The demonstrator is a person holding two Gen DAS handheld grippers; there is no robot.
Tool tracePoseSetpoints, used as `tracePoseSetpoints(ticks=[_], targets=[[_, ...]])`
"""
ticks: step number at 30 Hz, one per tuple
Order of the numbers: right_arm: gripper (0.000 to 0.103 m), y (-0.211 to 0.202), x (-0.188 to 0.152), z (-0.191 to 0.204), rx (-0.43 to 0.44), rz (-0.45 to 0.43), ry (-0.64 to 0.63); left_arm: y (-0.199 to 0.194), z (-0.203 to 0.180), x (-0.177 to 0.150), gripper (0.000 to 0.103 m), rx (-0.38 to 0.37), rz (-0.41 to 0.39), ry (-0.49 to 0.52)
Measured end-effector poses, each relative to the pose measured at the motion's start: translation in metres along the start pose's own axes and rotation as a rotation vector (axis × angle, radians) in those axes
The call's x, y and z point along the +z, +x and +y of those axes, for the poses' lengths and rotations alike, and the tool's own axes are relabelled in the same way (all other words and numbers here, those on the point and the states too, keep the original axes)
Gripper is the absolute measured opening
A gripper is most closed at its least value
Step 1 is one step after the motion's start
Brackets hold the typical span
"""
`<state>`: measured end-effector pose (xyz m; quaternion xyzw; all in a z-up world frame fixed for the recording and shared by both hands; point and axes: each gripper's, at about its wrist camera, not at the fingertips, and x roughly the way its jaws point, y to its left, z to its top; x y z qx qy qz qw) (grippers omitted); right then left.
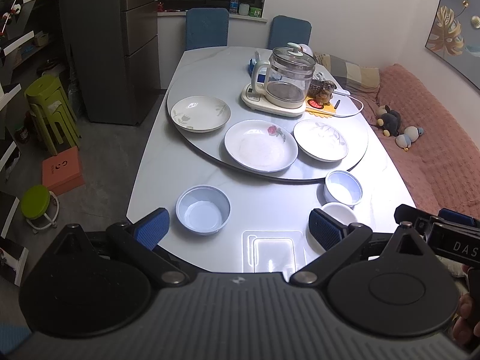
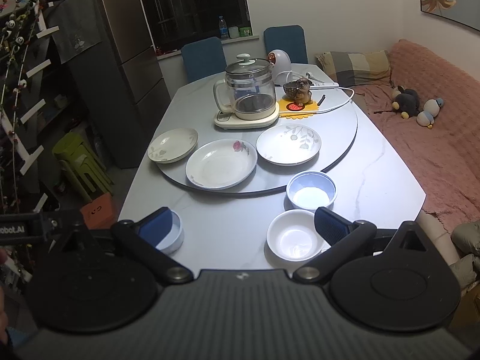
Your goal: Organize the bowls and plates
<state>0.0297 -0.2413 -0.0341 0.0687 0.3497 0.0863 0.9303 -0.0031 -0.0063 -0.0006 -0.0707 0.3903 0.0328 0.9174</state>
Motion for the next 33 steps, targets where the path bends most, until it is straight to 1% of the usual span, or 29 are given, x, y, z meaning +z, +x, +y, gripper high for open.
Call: tracePoseSetpoints(ticks=[8, 13, 21, 33], targets=[[0.103, 0.001, 0.000, -0.001, 0.003, -0.004, -0.005, 0.001, 0.001, -0.002, 0.101, 0.003, 0.006, -0.014], [0.103, 0.000, -0.002, -0.004, 0.009, -0.007, -0.018, 0.001, 0.003, -0.003, 0.101, 0.022, 0.010, -0.032], [0.103, 0.002, -0.004, -0.014, 0.025, 0.028, -0.013, -0.005, -0.008, -0.006, 0.101, 0.047, 0.007, -0.045], [0.103, -0.001, -0.002, -0.037, 0.065, 0.043, -0.034, -0.008, -0.029, -0.013, 0.101, 0.057, 0.009, -0.071]])
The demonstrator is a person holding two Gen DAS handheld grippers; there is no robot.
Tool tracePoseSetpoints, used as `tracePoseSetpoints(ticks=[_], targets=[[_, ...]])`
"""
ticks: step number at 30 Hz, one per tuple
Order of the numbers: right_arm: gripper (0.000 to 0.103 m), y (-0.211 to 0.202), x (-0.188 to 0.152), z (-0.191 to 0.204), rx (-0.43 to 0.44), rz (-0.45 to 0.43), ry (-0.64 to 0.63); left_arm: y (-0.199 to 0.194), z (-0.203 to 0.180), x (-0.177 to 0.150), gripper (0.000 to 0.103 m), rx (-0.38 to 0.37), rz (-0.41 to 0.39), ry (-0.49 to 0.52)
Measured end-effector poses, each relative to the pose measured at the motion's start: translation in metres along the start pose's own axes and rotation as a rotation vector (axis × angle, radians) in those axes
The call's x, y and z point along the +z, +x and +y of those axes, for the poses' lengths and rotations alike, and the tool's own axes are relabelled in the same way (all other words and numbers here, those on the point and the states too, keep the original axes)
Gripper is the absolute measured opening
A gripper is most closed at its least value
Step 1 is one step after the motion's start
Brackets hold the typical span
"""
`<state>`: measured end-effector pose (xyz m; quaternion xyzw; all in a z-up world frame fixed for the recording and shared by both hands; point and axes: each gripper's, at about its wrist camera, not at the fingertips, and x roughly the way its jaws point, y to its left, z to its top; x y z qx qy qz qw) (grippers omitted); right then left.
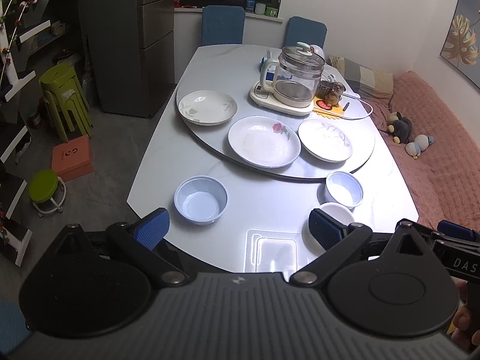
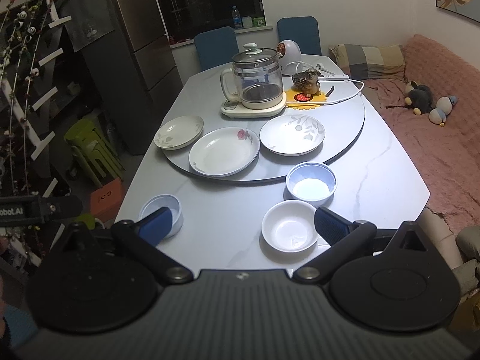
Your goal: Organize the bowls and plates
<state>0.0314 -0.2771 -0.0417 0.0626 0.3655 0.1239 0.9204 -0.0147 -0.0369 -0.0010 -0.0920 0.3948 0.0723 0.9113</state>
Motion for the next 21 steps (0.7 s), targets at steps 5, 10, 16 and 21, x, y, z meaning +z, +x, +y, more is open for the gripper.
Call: tracePoseSetpoints(ticks=[5, 10, 16, 21], targets=[[0.103, -0.004, 0.001, -0.018, 0.031, 0.003, 0.005, 0.002, -0.012, -0.004, 0.101, 0.011, 0.006, -0.022], [0.103, -0.004, 0.001, -0.033, 0.063, 0.016, -0.003, 0.004, -0.025, -0.008, 0.101, 0.021, 0.012, -0.039], [0.103, 0.001, 0.003, -0.048, 0.080, 0.032, -0.002, 0.013, -0.040, -0.014, 0.101, 0.034, 0.034, -0.047], [0.102, 0.011, 0.008, -0.053, 0.091, 0.057, -0.004, 0.023, -0.045, -0.013, 0.101, 0.055, 0.053, -0.055]])
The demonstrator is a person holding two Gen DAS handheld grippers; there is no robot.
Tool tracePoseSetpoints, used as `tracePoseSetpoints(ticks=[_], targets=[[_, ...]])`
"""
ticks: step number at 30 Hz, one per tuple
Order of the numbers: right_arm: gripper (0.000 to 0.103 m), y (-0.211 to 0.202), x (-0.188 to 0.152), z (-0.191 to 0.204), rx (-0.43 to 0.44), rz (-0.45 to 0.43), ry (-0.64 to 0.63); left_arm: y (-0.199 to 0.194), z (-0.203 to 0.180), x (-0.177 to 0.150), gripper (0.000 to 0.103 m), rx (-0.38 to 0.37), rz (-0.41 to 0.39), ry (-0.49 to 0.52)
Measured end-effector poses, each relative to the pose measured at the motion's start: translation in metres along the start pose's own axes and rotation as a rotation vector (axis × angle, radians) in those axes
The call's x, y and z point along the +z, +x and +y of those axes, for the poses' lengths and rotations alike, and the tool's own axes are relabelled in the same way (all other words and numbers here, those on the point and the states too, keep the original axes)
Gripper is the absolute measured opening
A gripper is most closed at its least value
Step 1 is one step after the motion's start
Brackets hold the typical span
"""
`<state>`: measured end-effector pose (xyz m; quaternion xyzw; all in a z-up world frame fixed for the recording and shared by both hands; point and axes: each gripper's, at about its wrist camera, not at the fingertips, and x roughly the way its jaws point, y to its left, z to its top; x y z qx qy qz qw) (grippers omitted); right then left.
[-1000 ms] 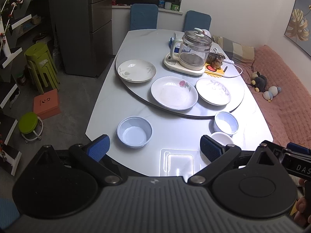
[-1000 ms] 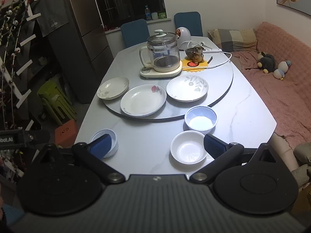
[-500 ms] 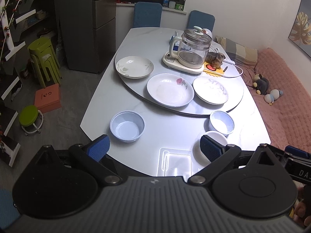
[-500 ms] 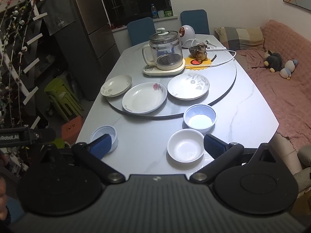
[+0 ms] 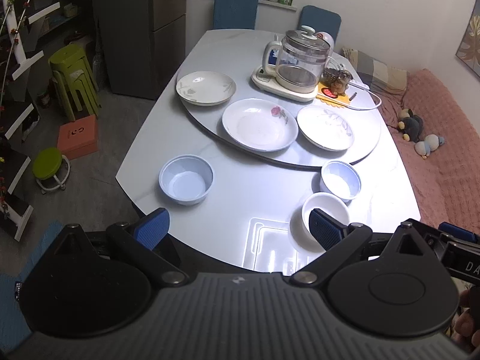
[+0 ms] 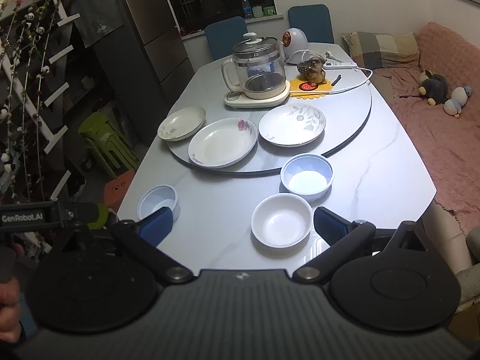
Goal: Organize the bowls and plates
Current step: 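Move the right tool toward the grey-leaf plate on the lazy susan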
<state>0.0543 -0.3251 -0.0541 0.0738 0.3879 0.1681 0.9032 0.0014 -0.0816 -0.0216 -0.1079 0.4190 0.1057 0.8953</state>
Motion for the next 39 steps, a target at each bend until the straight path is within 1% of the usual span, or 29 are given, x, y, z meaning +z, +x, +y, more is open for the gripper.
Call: tracePoseSetpoints(ticks=[3, 8, 15, 18, 24, 26, 30, 32, 34, 36, 39], targets=[[0.101, 0.009, 0.006, -0.004, 0.012, 0.001, 0.017, 0.010, 0.002, 0.011, 0.101, 0.010, 0.015, -0.010], [0.100, 0.032, 0.021, -0.004, 0.013, 0.016, 0.023, 0.033, 0.004, 0.037, 0.101, 0.007, 0.026, 0.011], [0.099, 0.058, 0.055, 0.003, -0.040, -0.002, 0.023, 0.079, 0.011, 0.080, 0.101, -0.065, 0.044, 0.020], [0.099, 0.066, 0.072, 0.004, -0.068, -0.018, 0.033, 0.098, 0.012, 0.098, 0.101, -0.114, 0.046, 0.023], [0.098, 0.083, 0.097, -0.001, -0.101, -0.025, 0.069, 0.129, 0.003, 0.132, 0.101, -0.178, 0.042, 0.058], [0.098, 0.088, 0.104, -0.008, -0.106, -0.015, 0.091, 0.140, -0.004, 0.141, 0.101, -0.183, 0.045, 0.069], [0.098, 0.102, 0.116, -0.025, -0.133, -0.013, 0.073, 0.163, -0.018, 0.151, 0.101, -0.192, 0.067, 0.065], [0.099, 0.112, 0.124, -0.036, -0.128, -0.002, 0.070, 0.175, -0.028, 0.153, 0.101, -0.188, 0.083, 0.061], [0.099, 0.122, 0.132, -0.050, -0.125, 0.015, 0.071, 0.189, -0.039, 0.155, 0.101, -0.188, 0.095, 0.043], [0.099, 0.131, 0.140, -0.065, -0.126, 0.017, 0.060, 0.204, -0.048, 0.159, 0.101, -0.205, 0.109, 0.016], [0.099, 0.151, 0.152, -0.090, -0.127, 0.051, 0.055, 0.228, -0.066, 0.164, 0.101, -0.182, 0.139, 0.002]])
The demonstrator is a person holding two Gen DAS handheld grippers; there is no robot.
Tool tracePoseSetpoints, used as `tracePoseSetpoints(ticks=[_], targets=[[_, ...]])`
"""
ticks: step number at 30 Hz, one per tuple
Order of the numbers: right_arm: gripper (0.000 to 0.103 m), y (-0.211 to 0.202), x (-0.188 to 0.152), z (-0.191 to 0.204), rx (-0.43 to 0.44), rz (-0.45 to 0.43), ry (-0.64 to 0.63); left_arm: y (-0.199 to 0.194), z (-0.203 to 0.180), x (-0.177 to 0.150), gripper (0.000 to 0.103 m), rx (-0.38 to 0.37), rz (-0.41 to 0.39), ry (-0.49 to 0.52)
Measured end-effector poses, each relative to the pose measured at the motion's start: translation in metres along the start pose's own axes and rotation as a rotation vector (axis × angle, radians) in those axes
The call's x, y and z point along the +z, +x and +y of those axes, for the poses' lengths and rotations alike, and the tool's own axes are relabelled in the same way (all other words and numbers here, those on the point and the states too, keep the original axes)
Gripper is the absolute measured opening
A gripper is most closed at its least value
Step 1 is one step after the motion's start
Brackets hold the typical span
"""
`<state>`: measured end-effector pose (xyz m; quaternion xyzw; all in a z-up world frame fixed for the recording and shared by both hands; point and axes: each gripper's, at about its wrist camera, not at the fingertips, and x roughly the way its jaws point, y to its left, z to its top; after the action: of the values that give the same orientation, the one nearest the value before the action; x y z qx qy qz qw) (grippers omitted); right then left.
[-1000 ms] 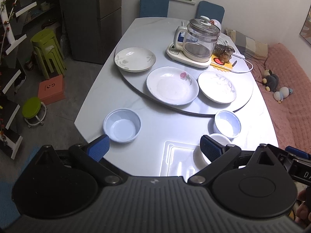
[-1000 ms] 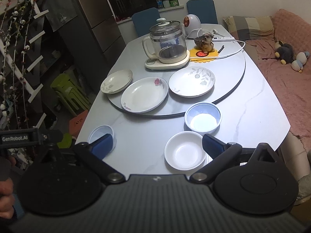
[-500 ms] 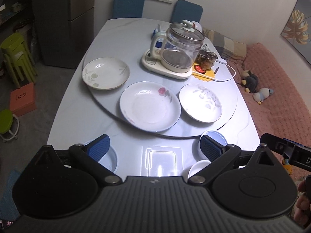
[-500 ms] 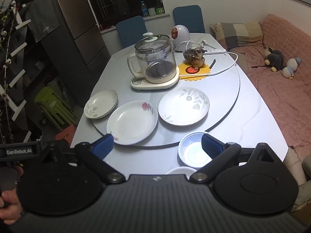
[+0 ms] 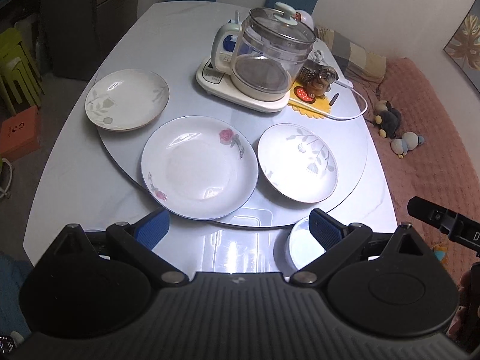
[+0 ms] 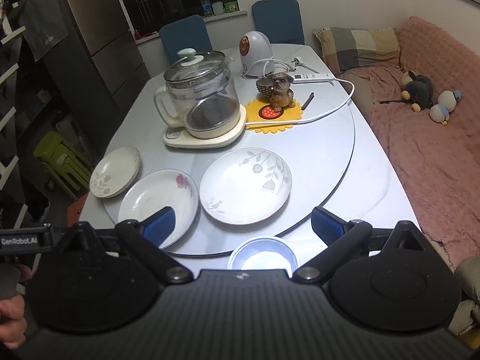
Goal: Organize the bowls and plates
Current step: 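Move the right tool toward the grey-leaf plate on the lazy susan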
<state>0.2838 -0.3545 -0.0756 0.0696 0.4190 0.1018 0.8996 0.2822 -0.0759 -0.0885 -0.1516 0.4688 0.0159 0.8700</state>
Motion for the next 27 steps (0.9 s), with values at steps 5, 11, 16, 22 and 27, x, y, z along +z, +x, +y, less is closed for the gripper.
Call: tracePoseSetpoints(ticks=[5, 11, 16, 22, 27], targets=[[0.099, 0.040, 0.022, -0.033, 0.025, 0.046, -0.026, 0.040, -0.020, 0.010, 0.101, 0.003, 0.032, -0.017], [0.098, 0.091, 0.039, -0.064, 0.116, 0.116, -0.029, 0.088, -0.036, 0.018, 0.100, 0.011, 0.049, -0.100], [0.080, 0.135, 0.050, -0.076, 0.177, 0.173, -0.059, 0.129, -0.042, 0.021, 0.098, 0.005, 0.085, -0.157], [0.071, 0.185, 0.058, -0.085, 0.185, 0.228, -0.089, 0.172, -0.044, 0.019, 0.092, -0.012, 0.134, -0.220], [0.061, 0.219, 0.062, -0.091, 0.190, 0.274, -0.118, 0.199, -0.045, 0.018, 0.083, -0.020, 0.161, -0.269]])
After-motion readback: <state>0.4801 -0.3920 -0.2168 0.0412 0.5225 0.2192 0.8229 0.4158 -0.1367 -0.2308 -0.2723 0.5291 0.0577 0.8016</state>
